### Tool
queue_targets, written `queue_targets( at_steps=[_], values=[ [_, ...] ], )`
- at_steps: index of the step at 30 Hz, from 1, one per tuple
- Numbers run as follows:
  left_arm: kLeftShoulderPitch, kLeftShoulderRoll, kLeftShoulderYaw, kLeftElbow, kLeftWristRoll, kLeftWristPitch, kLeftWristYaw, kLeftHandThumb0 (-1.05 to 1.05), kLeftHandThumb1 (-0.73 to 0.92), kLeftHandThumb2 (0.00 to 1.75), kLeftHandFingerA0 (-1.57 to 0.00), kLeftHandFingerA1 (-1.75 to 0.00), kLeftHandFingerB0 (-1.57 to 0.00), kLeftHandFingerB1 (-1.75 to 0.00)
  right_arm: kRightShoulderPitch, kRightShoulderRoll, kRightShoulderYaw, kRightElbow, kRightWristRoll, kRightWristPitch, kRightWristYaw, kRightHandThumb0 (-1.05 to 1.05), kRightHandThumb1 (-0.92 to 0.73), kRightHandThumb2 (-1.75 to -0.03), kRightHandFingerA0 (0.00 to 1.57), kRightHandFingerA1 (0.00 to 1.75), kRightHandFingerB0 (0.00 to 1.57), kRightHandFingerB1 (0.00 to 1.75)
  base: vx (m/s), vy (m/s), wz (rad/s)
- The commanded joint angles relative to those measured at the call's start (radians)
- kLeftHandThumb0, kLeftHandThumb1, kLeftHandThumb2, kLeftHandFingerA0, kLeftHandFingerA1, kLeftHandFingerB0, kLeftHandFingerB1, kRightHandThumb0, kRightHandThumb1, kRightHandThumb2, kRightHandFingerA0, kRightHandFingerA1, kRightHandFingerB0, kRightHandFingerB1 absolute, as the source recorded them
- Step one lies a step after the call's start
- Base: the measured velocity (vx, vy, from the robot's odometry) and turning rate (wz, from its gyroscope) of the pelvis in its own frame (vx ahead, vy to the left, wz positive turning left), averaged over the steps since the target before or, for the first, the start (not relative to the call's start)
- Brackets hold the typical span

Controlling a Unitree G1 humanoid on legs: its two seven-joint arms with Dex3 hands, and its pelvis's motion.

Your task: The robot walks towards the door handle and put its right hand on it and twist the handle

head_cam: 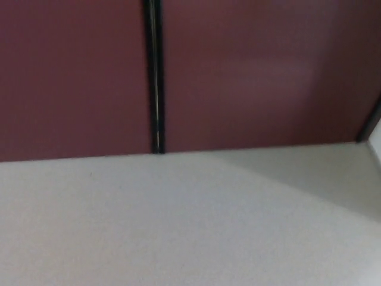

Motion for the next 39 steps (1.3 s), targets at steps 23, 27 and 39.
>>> queue_targets(
  at_steps=[23,27,39],
  values=[
    [0.061,-0.009,-0.033,0.008,0.006,-0.019,-0.008,-0.33,0.57,0.57,-0.69,-0.49,-0.5,-0.4,0.082,-0.009,0.02,0.007,-0.001,-0.018,-0.004,-0.33,-0.63,-0.58,0.59,0.41,0.45,0.36,0.3,-0.047,0.01],
    [0.106,-0.011,-0.05,0.006,0.019,-0.033,-0.001,-0.33,0.57,0.57,-0.69,-0.49,-0.5,-0.4,0.125,-0.016,0.035,0.009,-0.015,-0.029,-0.009,-0.41,-0.55,-0.74,0.53,0.5,0.41,0.45,0.38,0.056,0.05],
    [0.142,0.004,-0.096,0.021,0.039,-0.019,0.026,-0.38,0.6,0.58,-0.6,-0.44,-0.47,-0.39,0.158,-0.014,0.064,0.015,-0.022,-0.036,-0.024,-0.35,-0.62,-0.58,0.59,0.41,0.46,0.37,0.26,0.127,0.01]
  ],
)
